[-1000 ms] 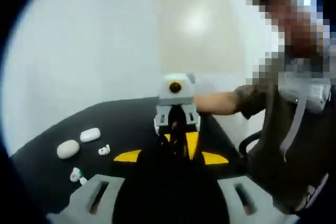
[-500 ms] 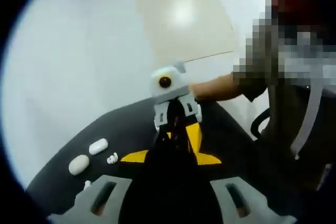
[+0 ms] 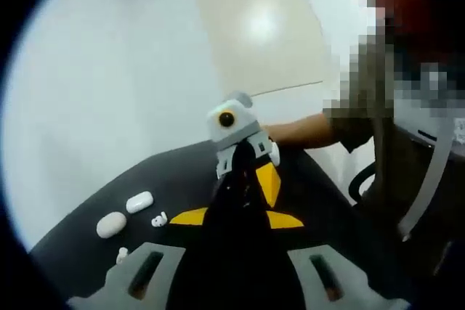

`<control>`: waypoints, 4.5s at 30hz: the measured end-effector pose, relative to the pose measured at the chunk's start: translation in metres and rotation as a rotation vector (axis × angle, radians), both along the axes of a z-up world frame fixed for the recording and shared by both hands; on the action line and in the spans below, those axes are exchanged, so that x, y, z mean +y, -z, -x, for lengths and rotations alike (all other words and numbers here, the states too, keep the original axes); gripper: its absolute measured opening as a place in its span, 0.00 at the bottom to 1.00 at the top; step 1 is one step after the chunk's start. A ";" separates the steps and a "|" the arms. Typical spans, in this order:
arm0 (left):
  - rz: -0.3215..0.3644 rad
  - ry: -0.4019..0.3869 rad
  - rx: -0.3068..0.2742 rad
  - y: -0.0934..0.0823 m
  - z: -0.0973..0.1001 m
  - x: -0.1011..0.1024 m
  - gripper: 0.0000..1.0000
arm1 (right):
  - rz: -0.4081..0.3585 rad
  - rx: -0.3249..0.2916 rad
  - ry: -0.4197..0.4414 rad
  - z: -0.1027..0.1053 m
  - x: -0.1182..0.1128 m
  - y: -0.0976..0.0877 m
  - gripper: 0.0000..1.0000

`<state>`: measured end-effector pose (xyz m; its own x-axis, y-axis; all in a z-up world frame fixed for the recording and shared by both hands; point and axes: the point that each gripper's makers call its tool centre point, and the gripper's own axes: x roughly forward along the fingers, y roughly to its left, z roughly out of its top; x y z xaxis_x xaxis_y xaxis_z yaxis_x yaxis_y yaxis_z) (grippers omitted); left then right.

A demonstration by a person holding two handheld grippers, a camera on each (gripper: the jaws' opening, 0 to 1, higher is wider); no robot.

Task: Pick up three earphones and place each one into its charging case using tactile feedback, ensure that each earphone is properly inserted and securely positioned inside the case.

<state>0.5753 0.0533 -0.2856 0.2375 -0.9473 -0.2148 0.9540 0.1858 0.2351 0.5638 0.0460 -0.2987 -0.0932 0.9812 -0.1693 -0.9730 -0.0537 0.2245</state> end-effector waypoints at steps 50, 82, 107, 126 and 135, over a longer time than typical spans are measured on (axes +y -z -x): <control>0.040 0.016 -0.040 -0.002 0.001 -0.002 0.19 | 0.058 0.176 0.029 -0.004 0.002 0.008 0.18; 0.085 -0.080 0.116 0.005 -0.025 0.005 0.34 | 0.085 -0.154 0.169 -0.035 -0.003 0.014 0.40; 0.506 -0.645 0.035 -0.067 -0.097 0.118 0.20 | 0.180 -0.217 0.166 -0.039 0.017 0.015 0.52; 0.498 -0.642 -0.028 -0.072 -0.099 0.121 0.29 | 0.187 -0.278 0.159 -0.037 0.015 0.017 0.41; 0.472 -0.730 -0.110 -0.075 -0.105 0.136 0.30 | 0.142 -0.292 0.305 -0.049 -0.012 -0.003 0.41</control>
<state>0.6804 0.1894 -0.2109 0.8155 -0.5350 0.2207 0.5354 0.8422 0.0633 0.6125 0.0339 -0.2960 0.2689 0.9214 -0.2807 -0.9632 0.2574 -0.0777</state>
